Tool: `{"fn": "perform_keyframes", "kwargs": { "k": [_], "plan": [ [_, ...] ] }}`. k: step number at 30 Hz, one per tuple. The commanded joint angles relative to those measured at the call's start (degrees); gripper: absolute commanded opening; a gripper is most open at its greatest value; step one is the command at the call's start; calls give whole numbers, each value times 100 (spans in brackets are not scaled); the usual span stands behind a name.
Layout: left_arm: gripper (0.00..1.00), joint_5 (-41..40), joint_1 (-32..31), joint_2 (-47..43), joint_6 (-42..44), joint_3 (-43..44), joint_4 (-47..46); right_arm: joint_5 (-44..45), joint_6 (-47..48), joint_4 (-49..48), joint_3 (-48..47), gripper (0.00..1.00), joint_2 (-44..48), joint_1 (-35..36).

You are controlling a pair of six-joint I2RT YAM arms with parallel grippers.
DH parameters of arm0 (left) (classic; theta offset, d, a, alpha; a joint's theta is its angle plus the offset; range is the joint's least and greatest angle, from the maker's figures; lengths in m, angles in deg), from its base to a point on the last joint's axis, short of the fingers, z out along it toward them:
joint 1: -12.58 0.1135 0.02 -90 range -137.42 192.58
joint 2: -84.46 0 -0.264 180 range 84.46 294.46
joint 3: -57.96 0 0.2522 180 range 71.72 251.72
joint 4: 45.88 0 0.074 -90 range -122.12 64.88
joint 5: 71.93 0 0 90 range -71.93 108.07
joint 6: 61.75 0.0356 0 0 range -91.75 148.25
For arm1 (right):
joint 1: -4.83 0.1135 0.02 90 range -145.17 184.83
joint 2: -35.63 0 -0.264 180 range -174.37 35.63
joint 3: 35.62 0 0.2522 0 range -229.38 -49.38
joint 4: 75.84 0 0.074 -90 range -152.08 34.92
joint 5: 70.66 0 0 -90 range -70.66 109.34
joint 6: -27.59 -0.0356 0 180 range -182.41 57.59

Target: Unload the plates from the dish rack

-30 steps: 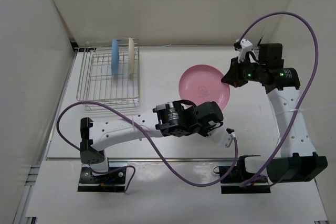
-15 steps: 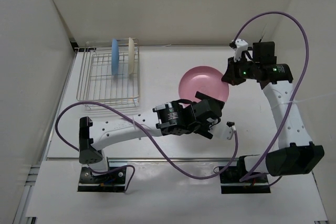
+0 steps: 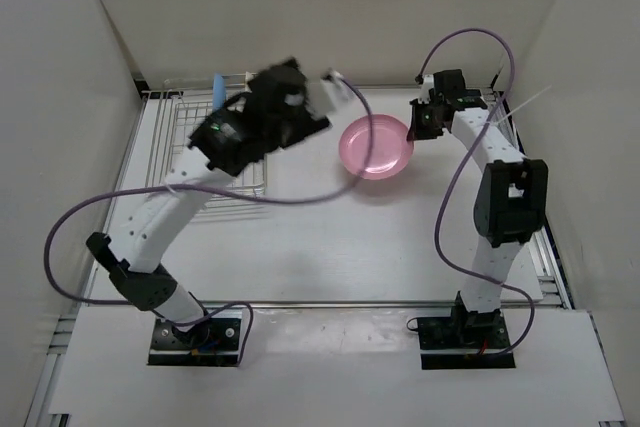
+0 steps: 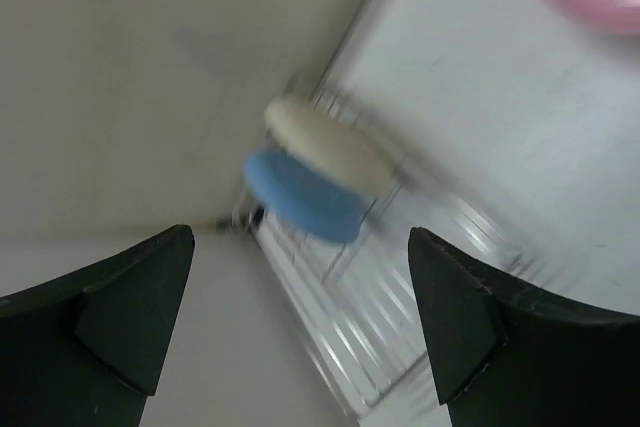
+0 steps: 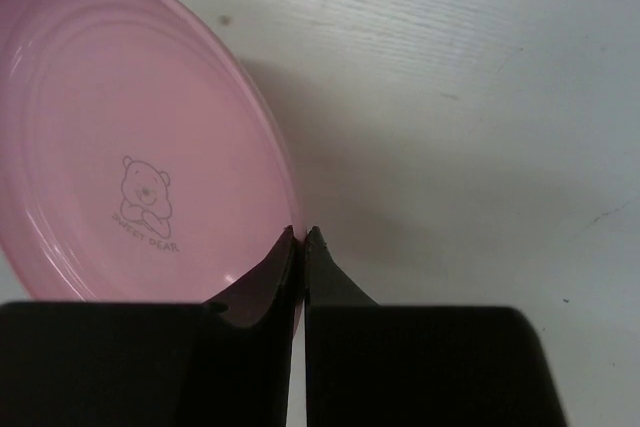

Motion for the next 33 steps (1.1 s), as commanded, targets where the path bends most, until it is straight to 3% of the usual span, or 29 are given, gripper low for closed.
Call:
{"fn": "perform_keyframes", "kwargs": {
  "k": [1,6,13,14,15,16,18,21,26,33],
  "plan": [
    [99,127,1231,-573,-1231,-99,375,991,-804,-741,-668,0,-486,100],
    [99,1837,3127,-994,-2348,-949,360,1195,-858,-741,-890,0,-1137,249],
    [99,3924,4695,-1179,-2771,-1513,-140,1572,-736,-662,-837,2,-1296,302],
    [99,4099,4810,-1179,-2772,-1610,-212,1573,-657,-566,-837,8,-1296,302],
    [99,4432,5020,-1301,-2772,-1716,-317,1625,-604,-452,-993,28,-1383,302],
    [99,4548,5109,-1303,-2772,-1960,-448,1695,-534,-303,-995,41,-1384,302],
    [99,4899,5302,-1382,-2832,-2138,-791,1696,-533,-301,-917,84,-1384,249],
    [99,5400,5706,-1382,-2990,-2331,-1177,1748,-533,-249,-855,84,-1261,188],
    [99,6594,6549,-1250,-3359,-2639,-1934,1591,-533,67,-907,100,-726,-75],
    [99,7879,7139,-636,-3729,-2877,-2927,1091,90,709,-390,100,608,-322]
  ]
}}
